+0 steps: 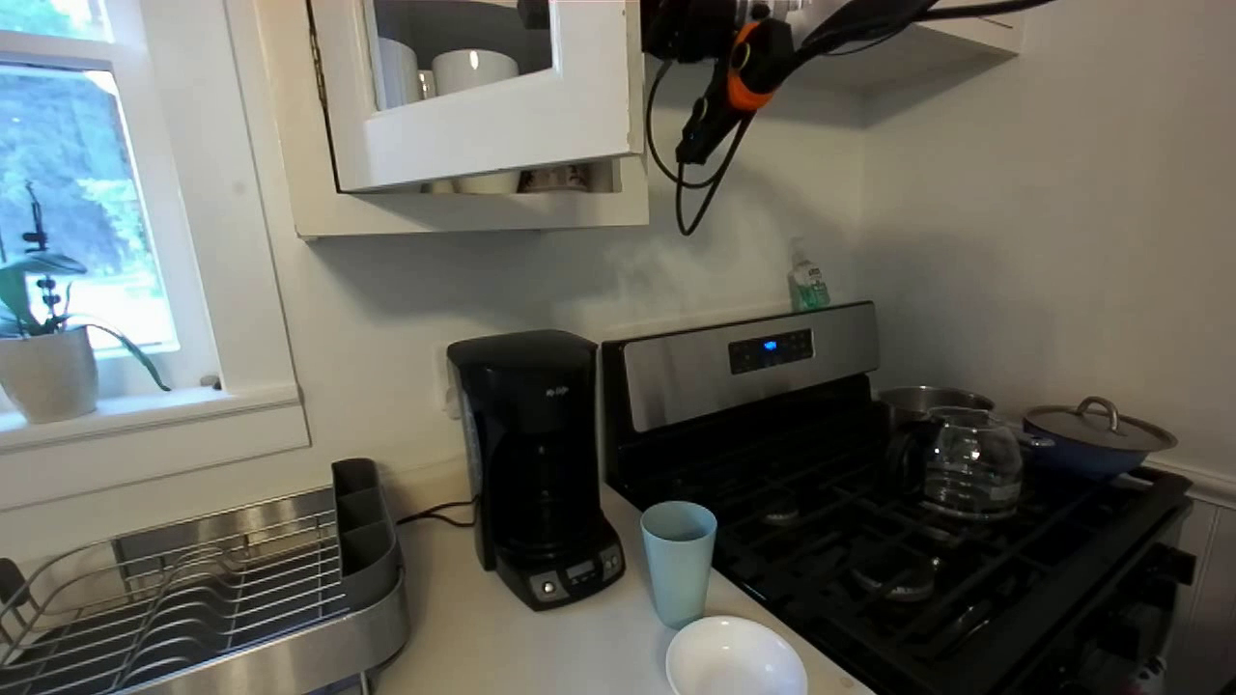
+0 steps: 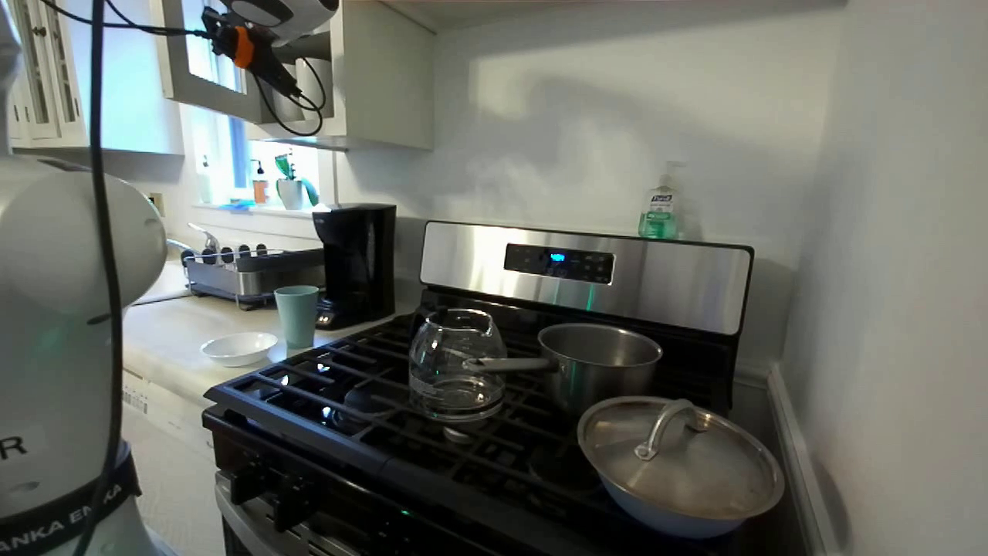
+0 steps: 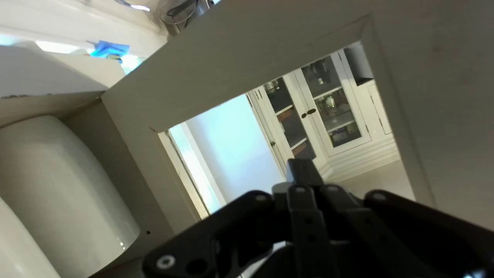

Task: Open the top wall cupboard door

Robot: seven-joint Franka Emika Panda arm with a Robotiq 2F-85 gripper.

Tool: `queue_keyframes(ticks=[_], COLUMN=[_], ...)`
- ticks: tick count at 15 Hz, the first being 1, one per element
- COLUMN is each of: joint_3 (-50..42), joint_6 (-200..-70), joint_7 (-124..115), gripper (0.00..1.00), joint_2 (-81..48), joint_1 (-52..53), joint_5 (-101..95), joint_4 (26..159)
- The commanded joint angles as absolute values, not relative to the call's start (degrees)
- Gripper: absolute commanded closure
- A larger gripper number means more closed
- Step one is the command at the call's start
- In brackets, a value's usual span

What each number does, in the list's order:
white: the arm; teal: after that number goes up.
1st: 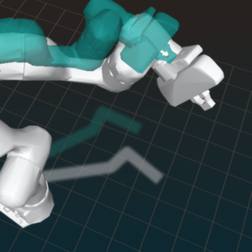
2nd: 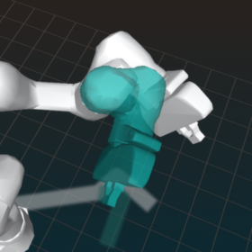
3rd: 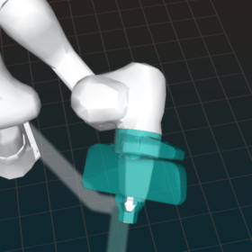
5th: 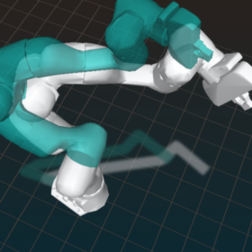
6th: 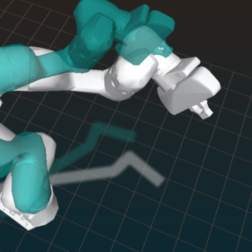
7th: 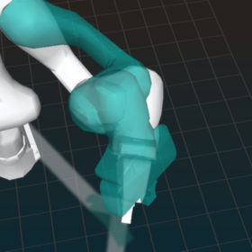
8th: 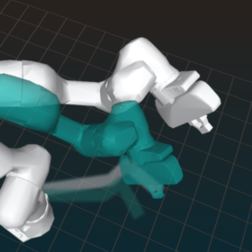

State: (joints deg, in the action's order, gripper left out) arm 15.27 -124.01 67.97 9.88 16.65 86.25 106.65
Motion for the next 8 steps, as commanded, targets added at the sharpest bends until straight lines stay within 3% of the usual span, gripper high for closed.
queue_keyframes(ticks=[1,8], joint_3=[16.4,16.5], joint_6=[-125.2,-124.3], joint_7=[61.8,63.7], gripper=[1.00,0.99], joint_2=[14.9,12.6], joint_1=[16.2,16.1], joint_5=[85.4,86.2], joint_4=[111.1,109.2])
